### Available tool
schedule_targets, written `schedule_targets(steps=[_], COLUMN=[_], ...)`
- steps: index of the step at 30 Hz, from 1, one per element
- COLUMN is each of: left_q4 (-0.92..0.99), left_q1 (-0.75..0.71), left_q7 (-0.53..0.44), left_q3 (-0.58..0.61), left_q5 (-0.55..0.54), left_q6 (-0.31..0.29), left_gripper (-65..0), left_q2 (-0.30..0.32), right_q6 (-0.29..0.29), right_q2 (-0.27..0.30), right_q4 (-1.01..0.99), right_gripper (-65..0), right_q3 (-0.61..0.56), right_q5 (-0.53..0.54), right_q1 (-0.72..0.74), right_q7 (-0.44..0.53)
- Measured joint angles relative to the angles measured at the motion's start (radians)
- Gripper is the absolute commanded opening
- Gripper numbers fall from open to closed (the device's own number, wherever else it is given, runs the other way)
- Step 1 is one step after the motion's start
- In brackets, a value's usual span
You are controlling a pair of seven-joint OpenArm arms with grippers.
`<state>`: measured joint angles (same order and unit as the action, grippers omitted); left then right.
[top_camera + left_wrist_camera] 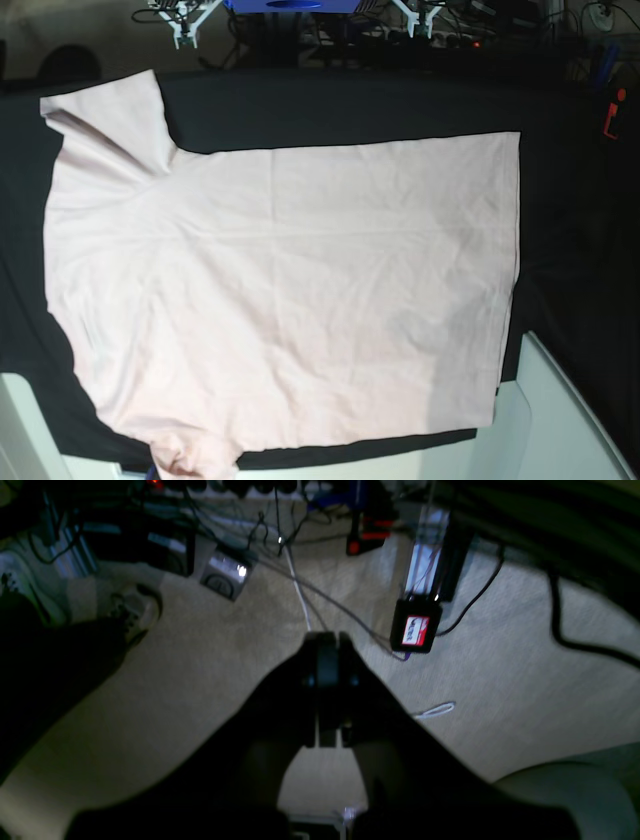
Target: Fold the T-shirt properly
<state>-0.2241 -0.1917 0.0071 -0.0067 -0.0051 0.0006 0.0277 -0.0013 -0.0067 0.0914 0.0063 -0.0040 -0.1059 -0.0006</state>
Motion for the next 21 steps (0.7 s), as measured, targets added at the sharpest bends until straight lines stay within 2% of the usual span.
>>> schedule_targets(steps=[9, 13, 15, 21], left_q4=[-0.022, -0.135, -0.237, -0.463], left_q1=[-0.043, -0.132, -0.19, -0.307], left_q7=[-0.008, 0.003, -0.001, -0.006], left_q3=[0.0, 0.0, 0.0, 0.0], left_q5=[0.001, 0.001, 0.0, 0.0], left_q6=[-0.001, 0.0, 0.0, 0.0], left_gripper=[-65.0, -65.0, -65.0, -65.0], left_q2=[0.004, 0.014, 0.017, 0.047], right_q6=[0.0, 0.0, 0.0, 0.0], right_q2=[0.001, 0.004, 0.003, 0.004], right_q4=[0.003, 0.014, 0.099, 0.503], right_gripper=[-61.5, -62.0, -65.0, -65.0], right_q3=[-0.002, -0.002, -0.002, 0.0], right_q5=[0.0, 0.001, -0.001, 0.0], right_q1=[-0.051, -0.086, -0.139, -0.391], right_q7=[0.006, 0.01, 0.006, -0.009])
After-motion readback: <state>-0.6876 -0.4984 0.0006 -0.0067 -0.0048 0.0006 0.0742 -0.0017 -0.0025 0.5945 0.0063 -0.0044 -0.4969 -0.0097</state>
